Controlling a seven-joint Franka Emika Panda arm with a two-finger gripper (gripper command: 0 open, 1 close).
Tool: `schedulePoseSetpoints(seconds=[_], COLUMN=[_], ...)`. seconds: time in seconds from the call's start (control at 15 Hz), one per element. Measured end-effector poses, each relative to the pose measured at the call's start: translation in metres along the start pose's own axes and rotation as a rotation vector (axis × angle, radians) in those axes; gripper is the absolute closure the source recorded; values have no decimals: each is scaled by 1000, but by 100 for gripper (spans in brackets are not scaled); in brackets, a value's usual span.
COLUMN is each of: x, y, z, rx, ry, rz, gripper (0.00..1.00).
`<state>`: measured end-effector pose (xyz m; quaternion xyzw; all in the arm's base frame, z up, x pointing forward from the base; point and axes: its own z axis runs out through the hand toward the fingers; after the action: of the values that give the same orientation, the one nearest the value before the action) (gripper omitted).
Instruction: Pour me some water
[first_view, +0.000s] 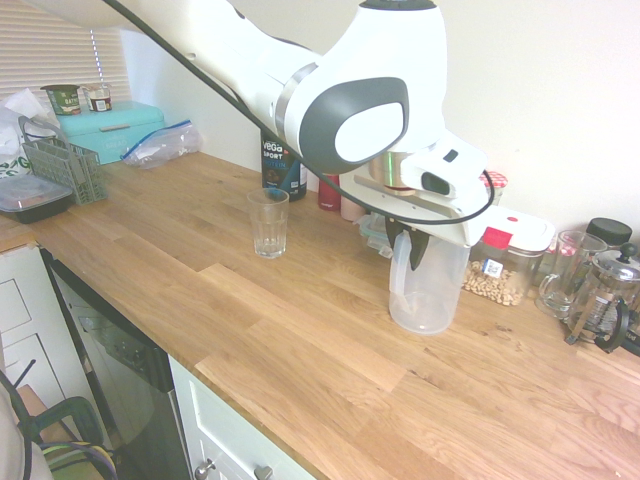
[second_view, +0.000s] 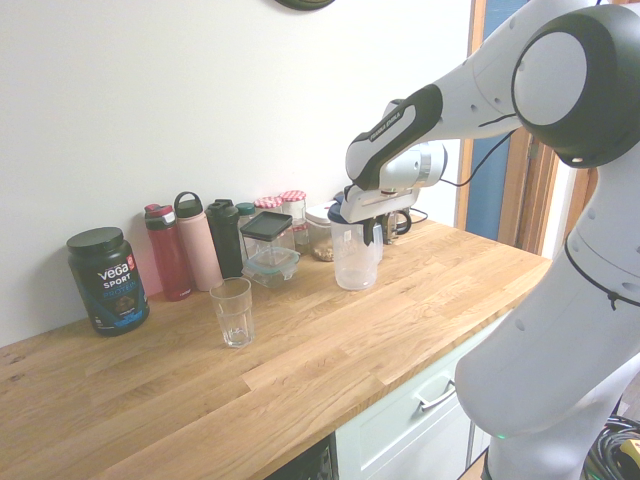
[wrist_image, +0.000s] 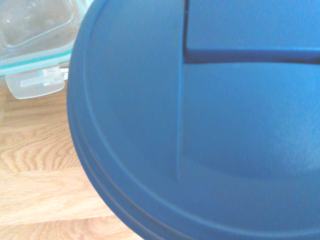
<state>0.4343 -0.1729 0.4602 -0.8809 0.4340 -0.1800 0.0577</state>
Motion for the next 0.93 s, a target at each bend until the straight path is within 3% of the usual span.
schedulePoseSetpoints(seconds=[0.27,0.6,0.93], x=[-7,-89,-129], y=[-20,-71,-128], z=[-46,-138,-141], rx=[23,49,-1], ry=[-18,-99,-216], rz=[-71,-370,-652], gripper=[100,100,100])
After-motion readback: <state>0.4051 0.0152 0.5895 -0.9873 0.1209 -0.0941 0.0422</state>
